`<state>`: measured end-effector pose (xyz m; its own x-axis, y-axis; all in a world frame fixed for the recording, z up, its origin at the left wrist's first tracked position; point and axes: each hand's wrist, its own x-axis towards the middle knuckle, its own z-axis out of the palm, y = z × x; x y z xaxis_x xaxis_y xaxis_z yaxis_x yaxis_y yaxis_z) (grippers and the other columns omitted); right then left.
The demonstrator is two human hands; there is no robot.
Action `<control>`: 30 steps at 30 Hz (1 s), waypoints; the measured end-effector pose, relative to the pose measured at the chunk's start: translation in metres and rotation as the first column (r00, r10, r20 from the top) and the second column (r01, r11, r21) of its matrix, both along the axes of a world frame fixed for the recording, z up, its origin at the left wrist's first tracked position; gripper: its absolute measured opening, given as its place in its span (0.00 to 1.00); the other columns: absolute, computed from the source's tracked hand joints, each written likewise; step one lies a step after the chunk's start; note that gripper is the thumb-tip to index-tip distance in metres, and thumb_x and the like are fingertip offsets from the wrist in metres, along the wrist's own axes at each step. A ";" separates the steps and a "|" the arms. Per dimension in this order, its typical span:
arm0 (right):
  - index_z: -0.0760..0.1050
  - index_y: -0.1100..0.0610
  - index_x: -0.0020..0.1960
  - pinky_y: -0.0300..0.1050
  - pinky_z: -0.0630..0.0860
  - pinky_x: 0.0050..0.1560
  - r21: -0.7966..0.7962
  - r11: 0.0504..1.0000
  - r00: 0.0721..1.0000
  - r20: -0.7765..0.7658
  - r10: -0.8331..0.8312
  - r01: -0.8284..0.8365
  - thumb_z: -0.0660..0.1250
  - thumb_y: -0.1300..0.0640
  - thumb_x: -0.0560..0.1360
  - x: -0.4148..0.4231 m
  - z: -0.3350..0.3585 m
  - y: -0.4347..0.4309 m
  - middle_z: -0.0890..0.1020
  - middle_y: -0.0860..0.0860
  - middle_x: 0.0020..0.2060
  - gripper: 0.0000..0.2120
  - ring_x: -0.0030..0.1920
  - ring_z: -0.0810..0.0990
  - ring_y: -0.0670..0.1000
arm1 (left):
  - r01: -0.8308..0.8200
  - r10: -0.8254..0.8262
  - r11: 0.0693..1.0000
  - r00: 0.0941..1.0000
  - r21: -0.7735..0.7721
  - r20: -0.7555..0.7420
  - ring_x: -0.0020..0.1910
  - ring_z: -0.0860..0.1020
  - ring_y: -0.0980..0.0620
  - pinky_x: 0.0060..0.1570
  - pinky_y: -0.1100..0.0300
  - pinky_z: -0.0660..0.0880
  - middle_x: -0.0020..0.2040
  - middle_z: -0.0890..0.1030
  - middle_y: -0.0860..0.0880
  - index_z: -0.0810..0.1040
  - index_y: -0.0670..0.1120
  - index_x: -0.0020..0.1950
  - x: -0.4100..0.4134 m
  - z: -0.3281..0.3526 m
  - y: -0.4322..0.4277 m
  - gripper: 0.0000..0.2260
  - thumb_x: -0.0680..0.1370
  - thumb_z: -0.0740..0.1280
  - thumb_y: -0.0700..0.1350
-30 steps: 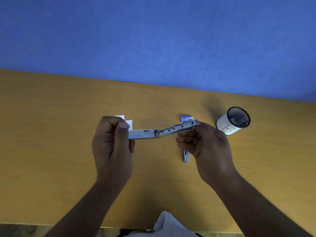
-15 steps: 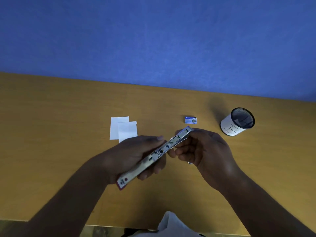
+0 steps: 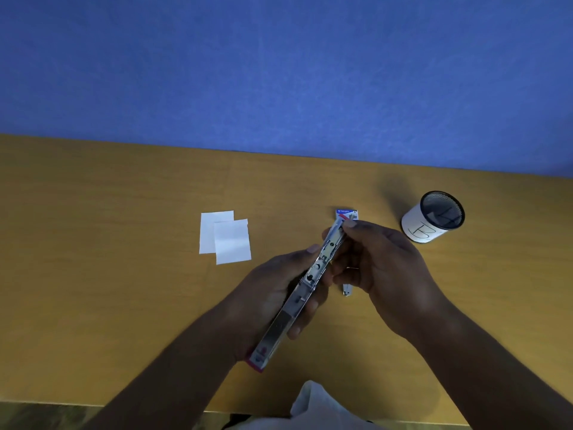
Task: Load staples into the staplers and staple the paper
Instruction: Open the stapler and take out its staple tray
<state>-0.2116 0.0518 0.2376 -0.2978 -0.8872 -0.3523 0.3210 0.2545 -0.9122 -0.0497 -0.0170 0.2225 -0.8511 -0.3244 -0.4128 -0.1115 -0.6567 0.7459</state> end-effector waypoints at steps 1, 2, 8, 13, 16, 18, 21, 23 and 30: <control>0.81 0.66 0.47 0.43 0.77 0.34 0.008 1.000 1.000 0.009 0.002 -0.002 0.63 0.48 0.76 -0.001 -0.001 0.000 0.83 0.58 0.37 0.20 0.33 0.80 0.52 | -0.006 0.007 0.999 1.000 0.044 -0.006 0.18 0.69 0.55 0.20 0.66 0.67 0.28 0.74 0.49 0.77 0.45 0.41 -0.001 0.000 0.000 0.18 0.78 0.61 0.58; 0.81 0.65 0.48 0.42 0.77 0.33 0.014 1.000 1.000 0.011 0.005 -0.005 0.63 0.48 0.76 0.000 -0.001 0.001 0.83 0.57 0.37 0.20 0.34 0.80 0.51 | -0.016 0.017 0.997 1.000 0.074 -0.011 0.18 0.69 0.54 0.19 0.66 0.67 0.27 0.74 0.48 0.77 0.45 0.39 -0.002 0.000 0.000 0.17 0.77 0.61 0.57; 0.82 0.48 0.45 0.38 0.78 0.31 -0.034 0.973 0.840 -0.498 -0.213 0.227 0.72 0.48 0.73 0.007 -0.004 0.001 0.85 0.44 0.38 0.05 0.31 0.81 0.44 | -0.041 0.038 0.998 0.998 0.047 0.058 0.16 0.65 0.54 0.19 0.67 0.64 0.24 0.68 0.48 0.71 0.47 0.33 -0.013 -0.003 0.002 0.20 0.80 0.55 0.54; 0.79 0.43 0.45 0.27 0.71 0.28 -0.247 0.951 0.617 -0.724 -0.309 0.187 0.75 0.52 0.73 0.010 -0.005 0.004 0.83 0.41 0.38 0.06 0.35 0.83 0.41 | -0.029 0.049 0.992 0.987 -0.126 0.155 0.18 0.68 0.56 0.23 0.64 0.66 0.25 0.71 0.50 0.71 0.48 0.34 -0.014 -0.011 0.007 0.24 0.77 0.57 0.68; 0.81 0.46 0.47 0.29 0.74 0.33 -0.313 0.942 0.548 -0.770 -0.327 0.123 0.74 0.55 0.74 0.009 -0.004 0.006 0.83 0.43 0.43 0.05 0.38 0.83 0.43 | -0.050 0.081 0.987 0.976 -0.155 0.201 0.18 0.71 0.58 0.25 0.63 0.66 0.26 0.73 0.52 0.72 0.51 0.35 -0.012 -0.015 0.008 0.22 0.75 0.59 0.69; 0.82 0.49 0.49 0.33 0.77 0.35 -0.337 0.939 0.492 -0.807 -0.327 0.072 0.74 0.57 0.74 0.008 -0.005 0.008 0.82 0.46 0.46 0.05 0.39 0.83 0.44 | -0.060 0.090 0.987 0.975 -0.150 0.204 0.19 0.72 0.62 0.23 0.66 0.67 0.26 0.74 0.56 0.73 0.55 0.36 -0.012 -0.015 0.008 0.18 0.77 0.59 0.67; 0.83 0.53 0.50 0.40 0.79 0.35 -0.347 0.937 0.445 -0.834 -0.327 0.037 0.73 0.59 0.75 0.008 -0.007 0.011 0.82 0.47 0.45 0.04 0.38 0.82 0.44 | -0.052 0.063 0.996 0.986 -0.076 0.152 0.17 0.71 0.59 0.20 0.67 0.67 0.24 0.73 0.55 0.72 0.53 0.34 -0.013 -0.013 0.007 0.20 0.80 0.57 0.63; 0.83 0.54 0.51 0.41 0.79 0.34 -0.348 0.937 0.425 -0.846 -0.322 0.018 0.71 0.58 0.76 0.009 -0.008 0.011 0.82 0.46 0.44 0.05 0.37 0.82 0.44 | -0.039 0.039 0.999 0.996 0.002 0.082 0.15 0.68 0.55 0.19 0.67 0.65 0.22 0.70 0.49 0.71 0.47 0.31 -0.015 -0.009 0.005 0.24 0.79 0.56 0.61; 0.83 0.51 0.48 0.38 0.76 0.33 -0.310 0.950 0.448 -0.847 -0.286 0.020 0.68 0.60 0.74 0.015 -0.005 0.011 0.81 0.43 0.41 0.07 0.37 0.80 0.44 | -0.047 0.044 0.998 0.994 0.033 0.095 0.14 0.65 0.54 0.18 0.69 0.63 0.21 0.68 0.48 0.70 0.47 0.28 -0.015 -0.009 0.005 0.24 0.75 0.58 0.63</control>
<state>-0.1965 0.0632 0.2324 -0.4661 -0.8011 0.3754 -0.6663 0.0386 -0.7447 -0.0651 -0.0119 0.2134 -0.7924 -0.3458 -0.5025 -0.1495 -0.6886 0.7096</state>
